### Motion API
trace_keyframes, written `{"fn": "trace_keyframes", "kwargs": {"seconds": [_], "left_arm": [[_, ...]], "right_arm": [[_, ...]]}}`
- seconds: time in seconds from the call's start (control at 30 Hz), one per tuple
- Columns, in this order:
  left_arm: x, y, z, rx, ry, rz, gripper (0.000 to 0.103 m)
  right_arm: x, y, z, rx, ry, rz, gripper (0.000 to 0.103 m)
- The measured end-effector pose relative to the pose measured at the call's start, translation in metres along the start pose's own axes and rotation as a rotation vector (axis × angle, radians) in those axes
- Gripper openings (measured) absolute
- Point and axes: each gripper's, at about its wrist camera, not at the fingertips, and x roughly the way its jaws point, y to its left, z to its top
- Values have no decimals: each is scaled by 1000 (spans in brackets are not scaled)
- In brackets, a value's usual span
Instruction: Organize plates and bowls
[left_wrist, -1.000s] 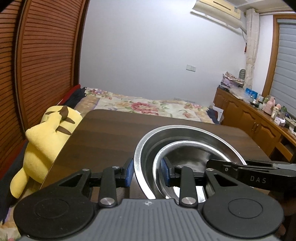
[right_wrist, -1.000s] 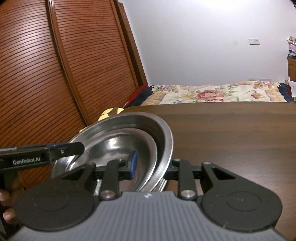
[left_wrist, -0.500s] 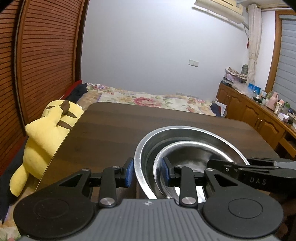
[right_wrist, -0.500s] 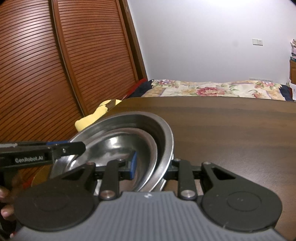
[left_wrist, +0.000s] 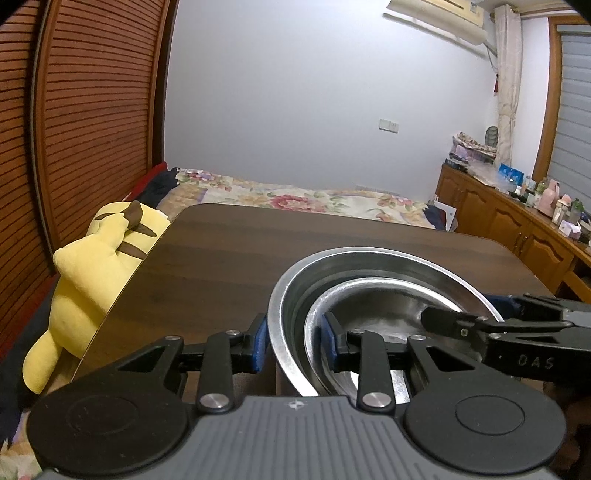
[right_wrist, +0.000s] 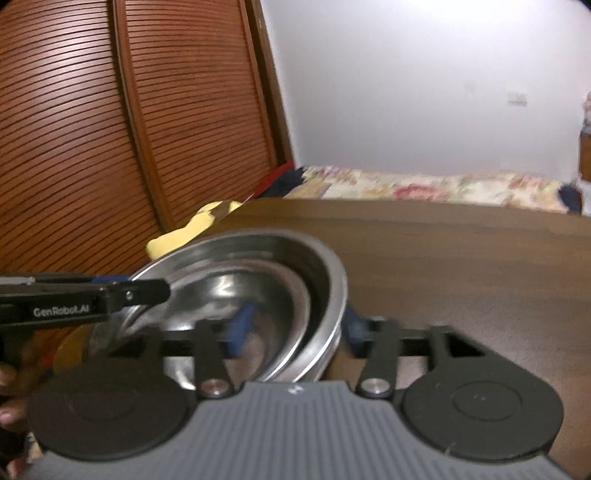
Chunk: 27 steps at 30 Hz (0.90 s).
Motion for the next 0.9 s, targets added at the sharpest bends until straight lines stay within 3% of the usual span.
{"fn": "trace_keyframes", "kwargs": {"seconds": [0.17, 0.37, 0.43, 0.63, 0.77, 0.9], "left_arm": [[-1, 0, 2, 4, -4, 10, 34], [-7, -2, 6, 16, -25, 13, 61], [-11, -5, 6, 26, -35, 20, 76], [-22, -12, 12, 47, -76, 22, 100], [-29, -16, 17, 56, -90, 8, 103], [-33, -22, 20, 79, -95, 4, 103]], "right_arm": [[-2, -1, 4, -4, -12, -1, 65], [-9, 1, 7, -8, -34, -14, 66], [-13, 1, 8, -12, -43, -23, 67], [-31, 5, 14, -24, -92, -61, 89], [-44, 5, 18, -28, -124, -101, 102], [-56, 7, 22, -22, -145, -154, 103]]}}
